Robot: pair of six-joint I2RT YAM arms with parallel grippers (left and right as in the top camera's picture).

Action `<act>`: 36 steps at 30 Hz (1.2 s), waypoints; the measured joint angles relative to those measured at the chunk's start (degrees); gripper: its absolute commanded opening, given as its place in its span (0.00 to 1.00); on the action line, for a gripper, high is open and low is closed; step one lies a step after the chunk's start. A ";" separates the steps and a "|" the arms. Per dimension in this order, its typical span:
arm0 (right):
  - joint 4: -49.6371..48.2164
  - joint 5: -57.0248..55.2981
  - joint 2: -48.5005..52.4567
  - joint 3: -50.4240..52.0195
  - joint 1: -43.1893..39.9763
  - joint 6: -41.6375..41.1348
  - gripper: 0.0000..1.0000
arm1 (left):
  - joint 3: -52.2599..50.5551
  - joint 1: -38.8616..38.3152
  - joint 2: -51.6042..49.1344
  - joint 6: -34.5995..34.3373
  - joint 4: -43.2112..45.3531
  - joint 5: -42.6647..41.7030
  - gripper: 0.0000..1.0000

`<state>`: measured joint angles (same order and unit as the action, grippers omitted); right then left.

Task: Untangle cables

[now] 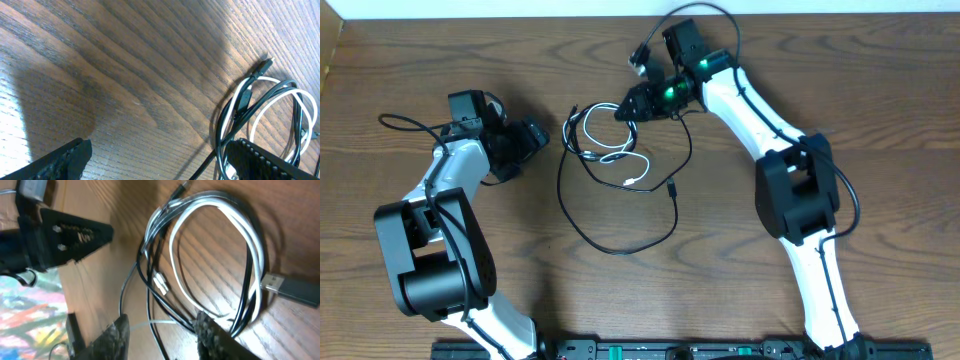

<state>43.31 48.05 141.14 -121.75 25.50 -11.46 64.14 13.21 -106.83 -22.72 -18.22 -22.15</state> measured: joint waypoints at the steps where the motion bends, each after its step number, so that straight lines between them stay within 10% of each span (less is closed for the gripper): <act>1: 0.13 0.79 0.85 0.02 0.02 -0.04 0.46 | 0.00 0.00 0.00 0.00 -0.02 0.00 0.92; 36: 10.95 -50.36 1.84 -0.39 9.70 -14.93 0.01 | 0.00 0.00 0.00 0.00 -0.02 0.00 0.92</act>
<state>54.26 -2.31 142.98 -122.15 35.20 -26.39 64.14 13.21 -106.83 -22.72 -18.24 -22.15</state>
